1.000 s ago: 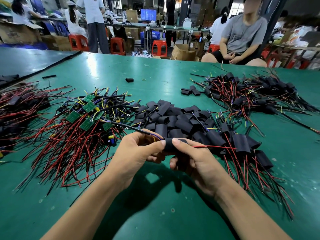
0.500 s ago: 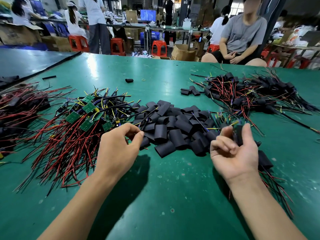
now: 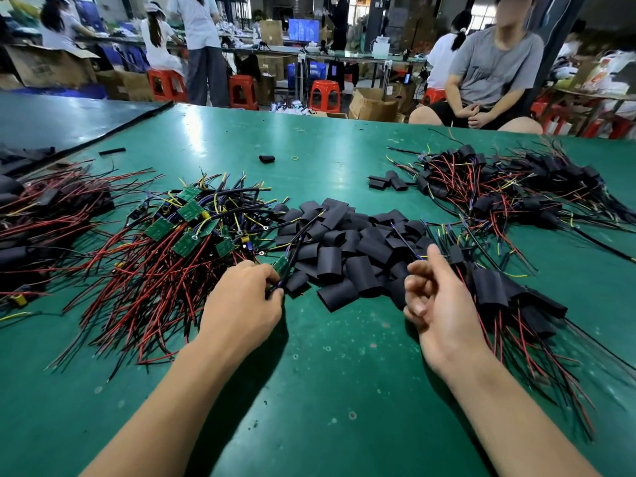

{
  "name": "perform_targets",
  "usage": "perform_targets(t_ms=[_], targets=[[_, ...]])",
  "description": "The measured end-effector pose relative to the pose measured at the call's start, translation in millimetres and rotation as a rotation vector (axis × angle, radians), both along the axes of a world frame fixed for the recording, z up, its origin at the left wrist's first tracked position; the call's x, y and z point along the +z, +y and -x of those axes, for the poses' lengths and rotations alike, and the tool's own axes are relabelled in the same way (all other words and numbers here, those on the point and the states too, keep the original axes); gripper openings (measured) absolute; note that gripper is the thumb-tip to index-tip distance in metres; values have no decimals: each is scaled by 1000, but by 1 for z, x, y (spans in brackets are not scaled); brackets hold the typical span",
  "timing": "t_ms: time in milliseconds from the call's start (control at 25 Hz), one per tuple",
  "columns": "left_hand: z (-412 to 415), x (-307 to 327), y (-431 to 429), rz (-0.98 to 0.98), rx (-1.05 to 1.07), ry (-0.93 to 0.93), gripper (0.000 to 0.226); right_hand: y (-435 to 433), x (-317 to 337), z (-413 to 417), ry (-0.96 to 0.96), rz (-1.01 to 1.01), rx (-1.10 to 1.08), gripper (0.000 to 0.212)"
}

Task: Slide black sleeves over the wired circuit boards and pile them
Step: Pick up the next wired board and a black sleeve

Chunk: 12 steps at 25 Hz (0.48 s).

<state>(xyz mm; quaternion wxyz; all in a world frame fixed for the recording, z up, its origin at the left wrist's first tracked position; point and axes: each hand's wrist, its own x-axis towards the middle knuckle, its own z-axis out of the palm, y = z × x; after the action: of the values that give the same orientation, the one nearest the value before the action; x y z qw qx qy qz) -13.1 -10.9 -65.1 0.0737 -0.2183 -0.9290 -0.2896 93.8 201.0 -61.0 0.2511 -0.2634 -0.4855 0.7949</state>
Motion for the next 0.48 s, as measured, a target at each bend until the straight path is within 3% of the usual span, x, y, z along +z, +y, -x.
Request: perform_targets(t_ms=[200, 320, 480], targets=[[-2, 8, 5, -374, 64, -88, 12, -14, -10, 1, -78, -451, 115, 29], [-2, 17, 8, -811, 43, -441, 11, -16, -14, 0, -107, -641, 157, 24], [-5, 33, 13, -1344, -87, -833, 12, -18, -13, -4, -102, -695, 212, 18]])
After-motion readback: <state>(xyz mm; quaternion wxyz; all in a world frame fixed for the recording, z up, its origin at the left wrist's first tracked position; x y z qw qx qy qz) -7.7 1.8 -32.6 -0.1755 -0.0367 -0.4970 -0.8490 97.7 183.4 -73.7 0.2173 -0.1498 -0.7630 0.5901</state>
